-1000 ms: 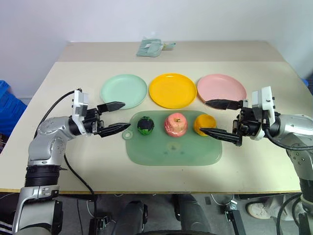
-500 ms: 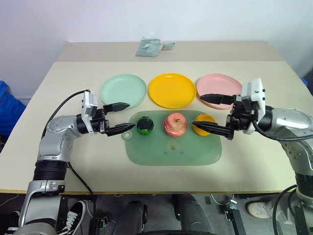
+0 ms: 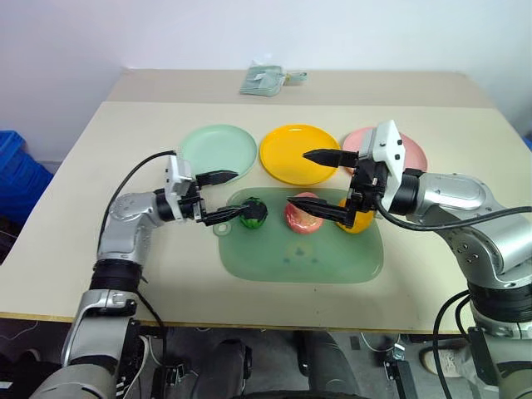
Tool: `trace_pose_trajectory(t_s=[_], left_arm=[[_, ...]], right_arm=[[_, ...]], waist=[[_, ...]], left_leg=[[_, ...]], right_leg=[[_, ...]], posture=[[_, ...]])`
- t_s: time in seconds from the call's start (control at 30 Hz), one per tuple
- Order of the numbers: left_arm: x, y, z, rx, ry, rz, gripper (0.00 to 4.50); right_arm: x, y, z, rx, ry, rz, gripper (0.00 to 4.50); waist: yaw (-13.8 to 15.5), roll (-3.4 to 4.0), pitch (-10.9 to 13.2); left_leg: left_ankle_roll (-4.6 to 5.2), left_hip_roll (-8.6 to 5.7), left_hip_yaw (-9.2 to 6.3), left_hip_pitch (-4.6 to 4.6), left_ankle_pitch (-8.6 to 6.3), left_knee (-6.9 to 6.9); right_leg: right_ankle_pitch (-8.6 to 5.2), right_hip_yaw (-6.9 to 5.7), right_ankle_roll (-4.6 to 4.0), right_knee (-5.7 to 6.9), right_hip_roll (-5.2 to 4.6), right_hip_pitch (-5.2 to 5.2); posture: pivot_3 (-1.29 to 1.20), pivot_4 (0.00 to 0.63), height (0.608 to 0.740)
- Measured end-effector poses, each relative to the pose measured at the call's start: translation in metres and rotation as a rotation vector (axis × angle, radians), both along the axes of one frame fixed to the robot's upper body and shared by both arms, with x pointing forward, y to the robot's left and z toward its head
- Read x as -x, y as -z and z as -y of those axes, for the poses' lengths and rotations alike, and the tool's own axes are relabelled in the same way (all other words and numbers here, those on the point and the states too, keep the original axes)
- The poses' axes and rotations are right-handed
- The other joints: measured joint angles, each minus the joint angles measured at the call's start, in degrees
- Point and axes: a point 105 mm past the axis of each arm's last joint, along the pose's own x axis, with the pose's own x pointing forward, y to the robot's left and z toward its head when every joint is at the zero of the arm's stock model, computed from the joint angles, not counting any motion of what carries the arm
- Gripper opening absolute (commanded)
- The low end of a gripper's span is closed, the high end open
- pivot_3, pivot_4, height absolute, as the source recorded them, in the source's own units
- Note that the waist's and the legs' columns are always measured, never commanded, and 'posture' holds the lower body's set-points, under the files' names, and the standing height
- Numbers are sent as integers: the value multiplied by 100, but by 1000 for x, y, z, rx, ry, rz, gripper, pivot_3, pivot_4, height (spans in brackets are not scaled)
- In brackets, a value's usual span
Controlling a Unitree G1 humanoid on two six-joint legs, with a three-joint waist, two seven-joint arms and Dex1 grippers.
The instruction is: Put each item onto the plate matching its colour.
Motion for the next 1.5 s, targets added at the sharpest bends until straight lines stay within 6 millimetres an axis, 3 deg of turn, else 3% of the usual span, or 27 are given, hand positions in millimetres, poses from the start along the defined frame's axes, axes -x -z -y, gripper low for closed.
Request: trace_pose_trajectory(t_s=[0.17,0.37,0.63,0.77,0.97,1.1,1.23,1.33,1.4,1.5], left_arm=[[-2,15,14,7,22,-33,4500],[-1,43,14,-106,20,-27,4500],[-4,56,25,-132,22,-9,4500],[-4,56,28,-116,35,-20,2785],[-5,53,24,-98,32,-29,2785],[-20,43,18,-41,-79,-15,2785],[-64,-4,-6,94,-402,81,2785],[-86,-40,-22,216,-571,107,2785],[-94,-44,-29,249,-646,84,2785],[-103,-29,-42,254,-779,10,2785]], right_arm=[[1,2,0,10,10,-9,4457],[1,6,1,14,22,-22,4457],[0,8,3,16,34,-16,4457],[0,9,4,20,41,-14,4500],[-1,9,4,24,43,-13,4500],[-1,10,4,22,47,-14,4500],[-13,8,5,25,101,13,4500],[-40,2,11,-19,226,30,4500],[-50,2,14,-24,270,39,4500],[-53,6,14,-10,283,34,4500]], waist=[[-31,0,0],[-20,0,0],[-3,0,0],[-9,0,0],[-8,0,0],[-3,-1,0],[1,-4,1],[-21,-3,0],[-16,-2,0],[-19,-2,0]], left_leg=[[0,4,1,1,0,-1],[1,4,1,3,-1,-1],[28,2,1,2,-15,-1],[28,3,1,2,-15,-1],[29,3,1,3,-16,-1],[29,3,-1,2,-16,0],[28,3,-3,2,-15,1],[-1,2,1,3,0,-3],[0,2,0,1,0,-9],[4,-3,-1,-8,-2,-10]], right_leg=[[0,0,0,2,4,-2],[0,0,0,2,5,0],[0,0,0,0,3,1],[0,0,0,2,4,1],[0,0,0,1,4,1],[0,0,0,2,4,0],[0,-2,1,2,3,0],[1,0,1,2,3,-2],[1,-1,1,5,4,-3],[1,-1,1,4,2,-7]], posture=[[0,150,740],[0,150,740],[0,150,740],[0,150,740],[0,150,740],[0,150,740],[0,150,740],[0,150,740],[0,150,740],[0,150,740]])
